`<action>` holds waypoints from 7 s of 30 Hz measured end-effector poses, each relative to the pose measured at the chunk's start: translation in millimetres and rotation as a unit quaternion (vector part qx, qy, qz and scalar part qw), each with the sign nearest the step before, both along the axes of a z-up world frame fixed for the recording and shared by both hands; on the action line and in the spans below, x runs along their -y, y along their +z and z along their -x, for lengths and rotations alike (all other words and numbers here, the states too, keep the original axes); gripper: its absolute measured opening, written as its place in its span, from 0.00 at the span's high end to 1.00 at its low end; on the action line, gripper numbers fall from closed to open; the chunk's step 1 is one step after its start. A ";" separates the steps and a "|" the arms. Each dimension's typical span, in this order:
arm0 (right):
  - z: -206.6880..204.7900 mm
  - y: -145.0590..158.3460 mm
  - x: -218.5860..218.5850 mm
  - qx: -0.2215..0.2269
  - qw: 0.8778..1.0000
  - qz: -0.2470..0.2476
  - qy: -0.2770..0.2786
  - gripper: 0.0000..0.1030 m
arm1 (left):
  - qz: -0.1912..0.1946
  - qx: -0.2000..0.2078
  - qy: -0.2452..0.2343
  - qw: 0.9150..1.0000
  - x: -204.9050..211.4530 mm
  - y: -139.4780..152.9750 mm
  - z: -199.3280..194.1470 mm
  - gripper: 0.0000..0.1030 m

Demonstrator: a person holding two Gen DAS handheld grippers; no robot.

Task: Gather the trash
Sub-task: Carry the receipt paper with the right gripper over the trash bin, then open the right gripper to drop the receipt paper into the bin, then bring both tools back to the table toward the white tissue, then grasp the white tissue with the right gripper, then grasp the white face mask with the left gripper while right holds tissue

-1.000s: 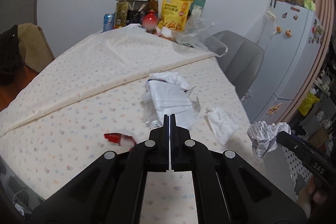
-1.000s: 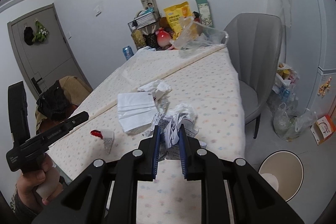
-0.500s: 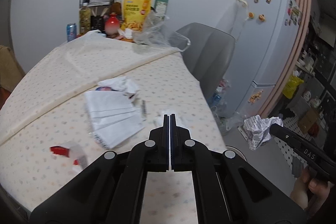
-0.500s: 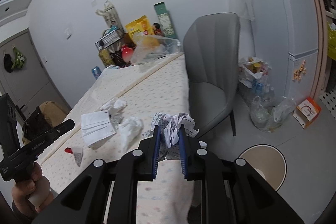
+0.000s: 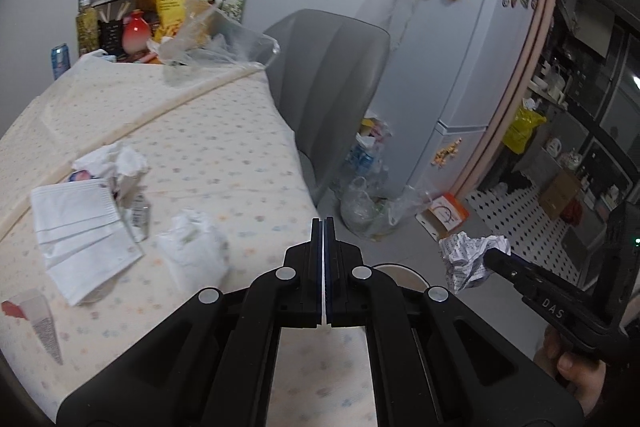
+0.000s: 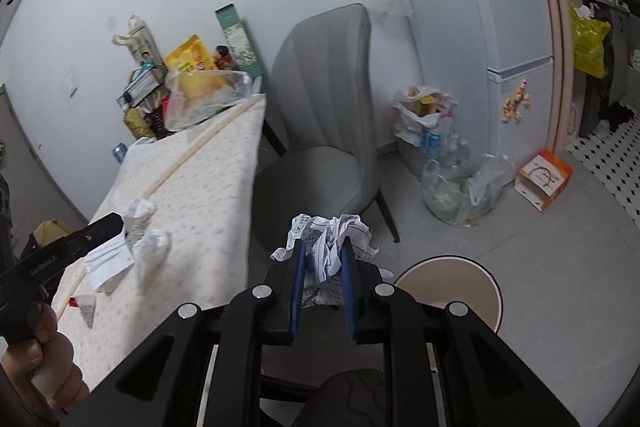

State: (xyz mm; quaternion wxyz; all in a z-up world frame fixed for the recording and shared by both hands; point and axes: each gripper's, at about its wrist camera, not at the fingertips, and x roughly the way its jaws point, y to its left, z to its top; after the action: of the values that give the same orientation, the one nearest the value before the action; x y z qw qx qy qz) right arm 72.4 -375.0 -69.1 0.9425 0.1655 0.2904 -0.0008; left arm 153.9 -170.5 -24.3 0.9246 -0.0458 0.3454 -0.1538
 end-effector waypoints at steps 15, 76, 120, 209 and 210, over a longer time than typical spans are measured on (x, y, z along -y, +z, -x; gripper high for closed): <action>-55.6 -42.9 70.4 -0.047 0.996 -0.004 -0.075 0.34 | -0.011 -0.046 -0.049 0.998 63.7 -23.1 -35.0 0.98; 63.0 -66.6 189.5 -0.030 0.977 -0.089 -0.193 0.31 | 0.052 -0.303 -0.244 0.920 250.3 -132.9 -83.8 0.40; 19.7 2.4 -15.5 0.032 0.999 0.037 0.005 0.07 | 0.007 0.001 0.114 0.993 -110.5 -6.1 33.5 0.22; -81.8 -17.0 -206.1 -0.057 0.974 0.020 0.219 0.93 | 0.046 -0.008 0.181 0.982 -210.2 -24.7 15.4 0.98; -80.8 -16.6 -206.7 -0.057 0.974 0.020 0.218 0.93 | 0.045 -0.013 0.173 0.984 -207.2 -25.2 13.2 0.97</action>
State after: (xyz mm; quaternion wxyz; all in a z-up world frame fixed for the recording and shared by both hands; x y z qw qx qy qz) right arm 153.2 -168.3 -85.7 0.9050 0.0790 0.3725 0.1896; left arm 140.7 36.7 -49.5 0.9296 -0.1487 0.3373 -0.0066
